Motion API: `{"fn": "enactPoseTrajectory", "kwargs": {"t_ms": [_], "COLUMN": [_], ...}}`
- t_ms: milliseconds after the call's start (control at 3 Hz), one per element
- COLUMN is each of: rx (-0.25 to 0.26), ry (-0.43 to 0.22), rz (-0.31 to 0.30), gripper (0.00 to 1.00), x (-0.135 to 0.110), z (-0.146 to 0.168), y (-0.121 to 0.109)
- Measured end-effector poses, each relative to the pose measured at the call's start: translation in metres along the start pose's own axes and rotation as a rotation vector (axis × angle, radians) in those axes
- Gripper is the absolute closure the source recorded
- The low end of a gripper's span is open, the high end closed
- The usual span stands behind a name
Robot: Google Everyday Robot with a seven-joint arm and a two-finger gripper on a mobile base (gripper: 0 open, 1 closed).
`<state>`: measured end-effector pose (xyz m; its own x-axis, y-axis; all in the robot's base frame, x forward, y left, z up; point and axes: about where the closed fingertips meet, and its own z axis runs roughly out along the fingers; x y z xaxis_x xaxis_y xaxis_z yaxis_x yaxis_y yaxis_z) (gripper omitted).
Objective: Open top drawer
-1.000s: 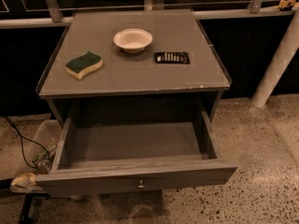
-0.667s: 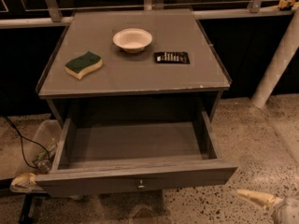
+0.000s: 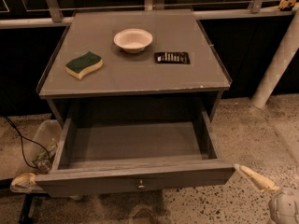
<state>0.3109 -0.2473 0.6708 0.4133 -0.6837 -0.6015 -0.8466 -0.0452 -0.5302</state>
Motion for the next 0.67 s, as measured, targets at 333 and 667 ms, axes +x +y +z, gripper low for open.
{"fn": "enactPoseTrajectory", "kwargs": {"t_ms": [333, 667], "rx": [0.012, 0.040], "ry": [0.002, -0.011], "rz": [0.007, -0.017], "gripper": [0.00, 0.00], "x": [0.000, -0.011], "z": [-0.002, 0.011], "y": [-0.001, -0.040]}}
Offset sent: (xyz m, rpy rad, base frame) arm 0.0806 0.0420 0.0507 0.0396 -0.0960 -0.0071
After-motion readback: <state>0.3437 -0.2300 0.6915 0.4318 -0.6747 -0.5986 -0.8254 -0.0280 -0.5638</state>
